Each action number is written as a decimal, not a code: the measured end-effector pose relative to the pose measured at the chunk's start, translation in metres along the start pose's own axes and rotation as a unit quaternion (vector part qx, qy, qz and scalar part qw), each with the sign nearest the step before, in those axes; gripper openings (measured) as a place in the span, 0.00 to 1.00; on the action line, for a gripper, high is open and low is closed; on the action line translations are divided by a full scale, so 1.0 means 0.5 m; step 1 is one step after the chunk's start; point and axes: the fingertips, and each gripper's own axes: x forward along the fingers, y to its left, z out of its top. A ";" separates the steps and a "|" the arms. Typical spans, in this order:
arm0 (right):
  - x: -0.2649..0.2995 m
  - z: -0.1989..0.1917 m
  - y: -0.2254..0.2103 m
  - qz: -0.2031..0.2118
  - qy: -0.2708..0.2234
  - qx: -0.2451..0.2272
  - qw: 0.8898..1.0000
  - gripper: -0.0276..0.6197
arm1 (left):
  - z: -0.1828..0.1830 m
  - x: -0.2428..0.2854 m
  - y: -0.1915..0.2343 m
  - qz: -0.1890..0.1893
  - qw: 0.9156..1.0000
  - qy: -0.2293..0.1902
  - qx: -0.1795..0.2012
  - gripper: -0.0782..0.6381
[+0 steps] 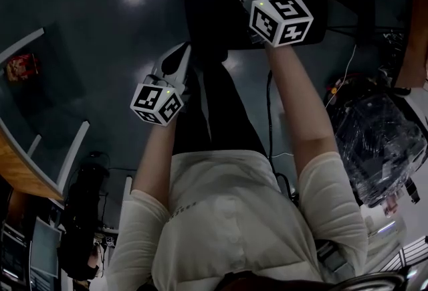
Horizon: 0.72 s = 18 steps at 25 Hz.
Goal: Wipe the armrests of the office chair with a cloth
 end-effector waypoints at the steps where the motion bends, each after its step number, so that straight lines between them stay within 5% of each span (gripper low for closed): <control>1: 0.013 -0.001 0.001 0.007 0.002 -0.004 1.000 0.14 | 0.000 0.001 0.000 0.002 1.000 -0.001 -0.003 0.12; 4: 0.030 -0.009 0.011 0.025 0.001 -0.014 1.000 0.14 | -0.002 0.005 0.001 0.006 1.000 -0.005 -0.009 0.12; 9: 0.011 -0.017 0.027 0.078 -0.029 0.088 0.993 0.14 | -0.002 0.000 0.008 0.019 1.000 -0.015 -0.016 0.12; 18: -0.100 -0.103 0.104 0.135 -0.008 0.129 0.982 0.14 | -0.025 -0.011 0.002 0.037 0.999 -0.017 -0.023 0.12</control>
